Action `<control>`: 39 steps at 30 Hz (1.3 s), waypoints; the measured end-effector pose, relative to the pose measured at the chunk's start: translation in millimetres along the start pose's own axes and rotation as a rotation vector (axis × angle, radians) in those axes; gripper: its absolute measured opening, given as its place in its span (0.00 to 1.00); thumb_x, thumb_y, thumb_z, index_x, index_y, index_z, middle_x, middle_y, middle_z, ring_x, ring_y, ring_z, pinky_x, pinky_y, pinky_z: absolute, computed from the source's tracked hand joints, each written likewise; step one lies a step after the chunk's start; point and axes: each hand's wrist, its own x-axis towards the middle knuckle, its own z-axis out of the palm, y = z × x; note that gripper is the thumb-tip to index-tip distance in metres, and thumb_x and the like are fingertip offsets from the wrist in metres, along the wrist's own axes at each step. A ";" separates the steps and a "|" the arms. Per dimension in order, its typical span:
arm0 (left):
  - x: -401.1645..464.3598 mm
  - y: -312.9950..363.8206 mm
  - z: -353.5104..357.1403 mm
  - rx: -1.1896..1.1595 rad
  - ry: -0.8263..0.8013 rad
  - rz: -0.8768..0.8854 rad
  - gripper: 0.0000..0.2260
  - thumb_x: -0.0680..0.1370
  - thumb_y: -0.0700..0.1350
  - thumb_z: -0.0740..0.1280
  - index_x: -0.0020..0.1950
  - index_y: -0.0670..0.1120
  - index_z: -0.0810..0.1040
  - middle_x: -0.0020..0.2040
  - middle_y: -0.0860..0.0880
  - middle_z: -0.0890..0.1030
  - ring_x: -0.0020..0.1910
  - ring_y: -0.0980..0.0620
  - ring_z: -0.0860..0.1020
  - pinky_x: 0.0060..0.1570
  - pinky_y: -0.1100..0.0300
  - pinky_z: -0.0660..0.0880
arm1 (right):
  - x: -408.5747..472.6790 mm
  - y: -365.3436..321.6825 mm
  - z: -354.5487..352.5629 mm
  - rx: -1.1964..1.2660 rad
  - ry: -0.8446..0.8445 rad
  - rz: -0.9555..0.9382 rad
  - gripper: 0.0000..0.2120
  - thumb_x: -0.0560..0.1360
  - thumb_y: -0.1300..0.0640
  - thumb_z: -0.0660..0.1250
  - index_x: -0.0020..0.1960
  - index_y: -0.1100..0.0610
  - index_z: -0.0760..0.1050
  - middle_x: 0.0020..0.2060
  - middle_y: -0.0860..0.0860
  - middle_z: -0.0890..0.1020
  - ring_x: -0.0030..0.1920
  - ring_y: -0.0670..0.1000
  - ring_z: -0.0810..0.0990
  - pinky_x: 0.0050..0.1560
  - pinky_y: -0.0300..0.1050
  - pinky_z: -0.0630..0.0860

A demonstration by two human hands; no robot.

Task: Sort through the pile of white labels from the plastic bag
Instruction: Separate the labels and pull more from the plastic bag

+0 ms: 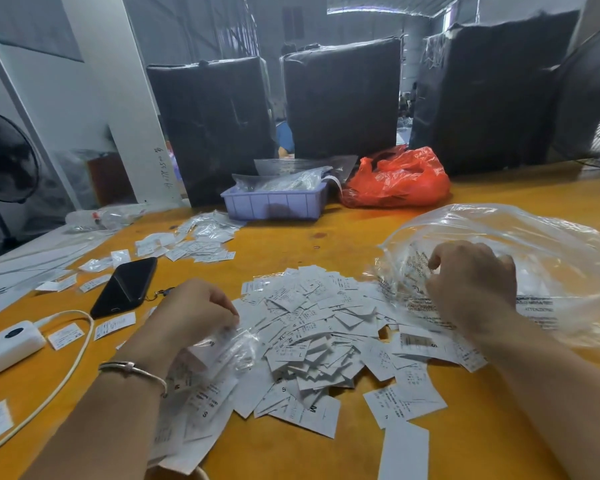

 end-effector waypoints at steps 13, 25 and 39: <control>2.0 -0.6 4.2 0.122 0.041 0.002 0.08 0.70 0.47 0.78 0.46 0.52 0.83 0.46 0.53 0.81 0.46 0.52 0.78 0.42 0.58 0.73 | 6.9 15.3 9.0 -0.177 -0.160 0.066 0.06 0.74 0.63 0.61 0.45 0.58 0.77 0.44 0.53 0.72 0.48 0.57 0.71 0.50 0.48 0.66; -8.5 13.5 28.5 -0.018 0.213 0.214 0.03 0.74 0.50 0.75 0.44 0.54 0.82 0.43 0.54 0.79 0.43 0.59 0.76 0.35 0.61 0.70 | 10.2 16.7 10.6 0.020 0.137 0.042 0.03 0.70 0.65 0.70 0.38 0.60 0.79 0.40 0.56 0.79 0.43 0.59 0.75 0.42 0.48 0.69; -13.1 20.8 38.4 -0.034 0.216 0.387 0.03 0.74 0.50 0.73 0.46 0.55 0.81 0.48 0.59 0.79 0.48 0.63 0.76 0.42 0.63 0.73 | -2.8 -8.4 0.8 0.388 0.441 -0.184 0.05 0.72 0.66 0.69 0.38 0.62 0.80 0.32 0.55 0.81 0.33 0.58 0.79 0.32 0.44 0.73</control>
